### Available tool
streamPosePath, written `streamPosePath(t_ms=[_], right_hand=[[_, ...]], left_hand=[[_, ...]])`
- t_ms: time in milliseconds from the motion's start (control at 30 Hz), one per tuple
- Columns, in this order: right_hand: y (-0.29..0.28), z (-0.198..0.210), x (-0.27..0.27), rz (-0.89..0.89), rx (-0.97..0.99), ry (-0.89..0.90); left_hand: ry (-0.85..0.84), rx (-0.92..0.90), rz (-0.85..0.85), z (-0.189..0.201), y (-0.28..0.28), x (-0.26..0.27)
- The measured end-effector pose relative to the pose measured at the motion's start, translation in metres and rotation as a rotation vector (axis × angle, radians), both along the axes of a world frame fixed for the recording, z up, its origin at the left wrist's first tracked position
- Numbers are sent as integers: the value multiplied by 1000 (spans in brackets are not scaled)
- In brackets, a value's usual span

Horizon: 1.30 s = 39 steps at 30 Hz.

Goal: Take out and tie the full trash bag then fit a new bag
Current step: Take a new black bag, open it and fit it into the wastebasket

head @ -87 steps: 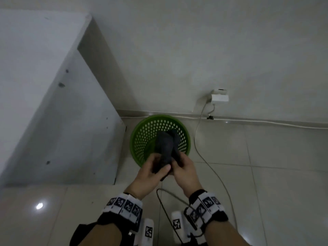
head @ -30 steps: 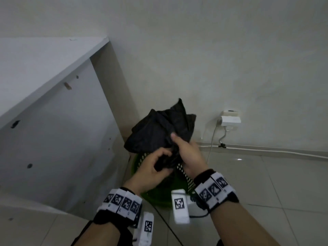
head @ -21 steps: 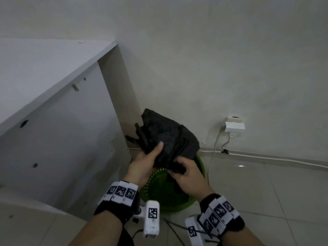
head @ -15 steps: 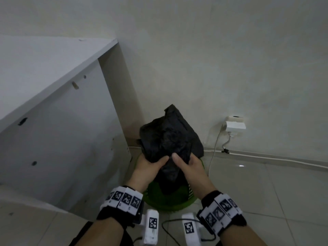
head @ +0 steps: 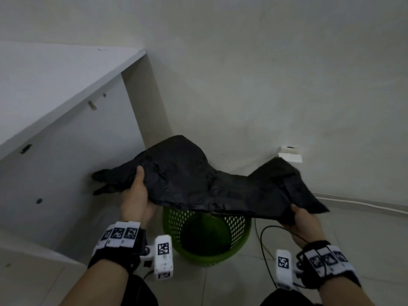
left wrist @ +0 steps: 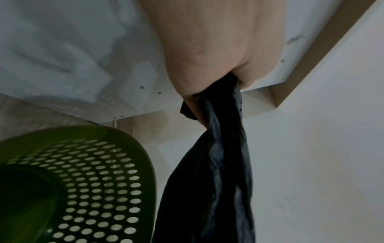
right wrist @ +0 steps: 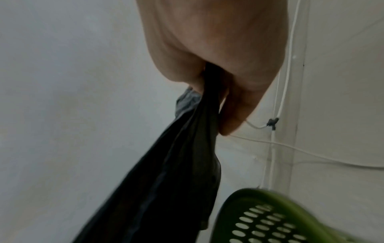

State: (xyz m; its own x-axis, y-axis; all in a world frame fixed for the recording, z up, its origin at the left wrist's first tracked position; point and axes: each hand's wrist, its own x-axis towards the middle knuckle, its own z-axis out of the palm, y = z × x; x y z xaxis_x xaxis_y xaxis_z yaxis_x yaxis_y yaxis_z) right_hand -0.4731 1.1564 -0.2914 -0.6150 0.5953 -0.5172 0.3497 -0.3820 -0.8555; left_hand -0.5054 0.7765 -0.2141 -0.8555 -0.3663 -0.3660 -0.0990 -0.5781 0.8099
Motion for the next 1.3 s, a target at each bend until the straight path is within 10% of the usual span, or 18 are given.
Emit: streamPosePath(t_ms=[167, 367, 633, 867, 1100, 1300], right_hand=[[-31, 31, -9, 36, 321, 35], [-145, 113, -14, 906, 476, 583], [-109, 137, -40, 615, 344, 651], [8, 180, -70, 15, 278, 560], [14, 213, -68, 84, 438, 494], [-91, 223, -39, 583, 110, 645]], left_hand=[[123, -258, -120, 41, 36, 1], [373, -584, -677, 72, 95, 13], [381, -713, -468, 73, 63, -4], [185, -607, -58, 85, -7, -21], [156, -376, 7, 77, -12, -35], [283, -131, -404, 105, 61, -26]])
